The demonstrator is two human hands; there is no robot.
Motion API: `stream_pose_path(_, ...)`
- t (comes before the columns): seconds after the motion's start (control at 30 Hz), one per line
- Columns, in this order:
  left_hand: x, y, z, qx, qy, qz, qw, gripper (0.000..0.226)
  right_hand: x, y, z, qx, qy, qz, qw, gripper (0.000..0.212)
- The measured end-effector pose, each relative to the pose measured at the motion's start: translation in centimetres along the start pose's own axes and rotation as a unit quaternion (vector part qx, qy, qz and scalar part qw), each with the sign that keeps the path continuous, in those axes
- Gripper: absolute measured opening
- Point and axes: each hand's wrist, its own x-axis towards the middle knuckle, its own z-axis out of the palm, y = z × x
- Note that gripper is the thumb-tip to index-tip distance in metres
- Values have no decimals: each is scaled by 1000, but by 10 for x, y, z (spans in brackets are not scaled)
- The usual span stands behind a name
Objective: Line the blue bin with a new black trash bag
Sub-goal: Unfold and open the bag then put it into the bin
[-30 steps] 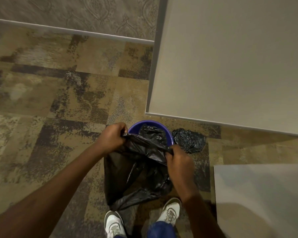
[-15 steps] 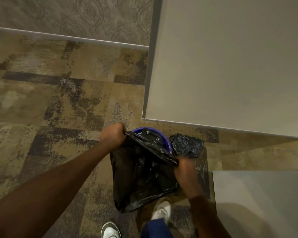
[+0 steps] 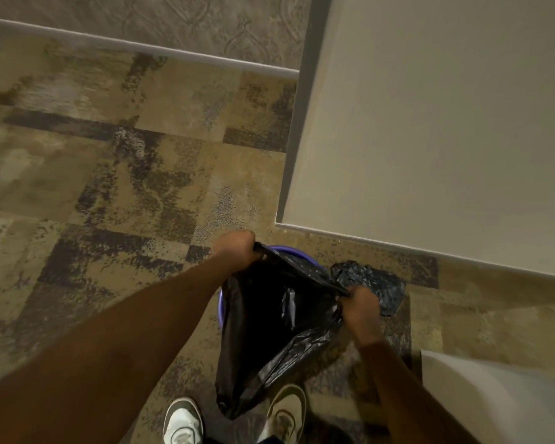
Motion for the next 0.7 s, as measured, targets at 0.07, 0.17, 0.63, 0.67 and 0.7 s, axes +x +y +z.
stream_pose_path(0.07,20,-3,7,2,2,4,1000,42,36,-1,7,27,-14,36,999,13)
stream_pose_path(0.17,48,4,12,8,42,31,999,46,73,3,14,202,-29,160,966,11)
stream_pose_path(0.63,101,-38,122,-67,65,-24,995,42,141,46,97,184,-8,-3,983,48)
stream_pose_path(0.67,102,-37,119,-82,68,-41,993,41,144,46,96,171,-2,-3,985,44)
stream_pose_path(0.7,108,-37,119,-106,64,-60,990,39,149,48,99,159,-5,-6,987,43)
